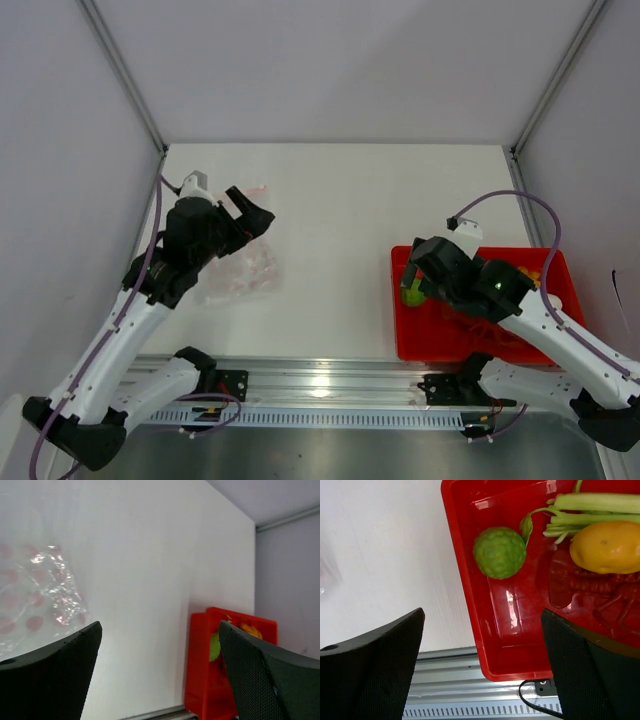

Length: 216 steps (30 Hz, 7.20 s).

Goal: Place the food in the zip-top bag and seal the zipper
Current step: Pick up the zipper food storage bag at the center of the board, then pick up the fake lobster from the bin.

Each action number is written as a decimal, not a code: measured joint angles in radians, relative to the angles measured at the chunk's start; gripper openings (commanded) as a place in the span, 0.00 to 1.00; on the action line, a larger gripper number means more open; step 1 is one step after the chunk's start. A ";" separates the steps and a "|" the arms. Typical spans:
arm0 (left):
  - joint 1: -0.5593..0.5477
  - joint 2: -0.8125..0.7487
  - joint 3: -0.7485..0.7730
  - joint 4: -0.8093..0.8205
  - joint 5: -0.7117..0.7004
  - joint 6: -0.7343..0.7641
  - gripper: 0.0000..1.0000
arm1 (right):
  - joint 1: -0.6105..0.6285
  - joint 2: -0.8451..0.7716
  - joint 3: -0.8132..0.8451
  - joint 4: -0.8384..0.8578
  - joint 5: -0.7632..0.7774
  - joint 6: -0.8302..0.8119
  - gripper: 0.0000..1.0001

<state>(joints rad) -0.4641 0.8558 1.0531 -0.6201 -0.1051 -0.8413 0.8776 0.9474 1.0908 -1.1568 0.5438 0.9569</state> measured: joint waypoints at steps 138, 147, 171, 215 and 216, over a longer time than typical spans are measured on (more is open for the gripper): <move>-0.165 0.369 -0.069 0.350 0.615 0.176 0.01 | -0.641 -0.288 -0.475 0.053 -0.325 0.394 0.87; -0.168 0.308 -0.114 0.387 0.637 0.156 0.01 | -0.664 -0.364 -0.595 0.121 -0.309 0.545 0.79; -0.175 0.317 -0.126 0.401 0.642 0.153 0.01 | -0.682 -0.362 -0.684 0.288 -0.299 0.680 0.00; -0.178 0.594 0.267 0.026 0.237 0.478 0.01 | -0.304 0.001 0.066 0.032 -1.127 -0.199 0.00; -0.178 0.603 0.267 0.012 0.210 0.486 0.00 | -0.280 0.019 0.077 0.032 -1.133 -0.209 0.00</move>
<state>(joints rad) -0.6422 1.4586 1.3201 -0.6079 0.1047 -0.3553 0.5972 0.9665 1.1675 -1.1244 -0.5892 0.7483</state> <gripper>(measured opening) 0.006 0.065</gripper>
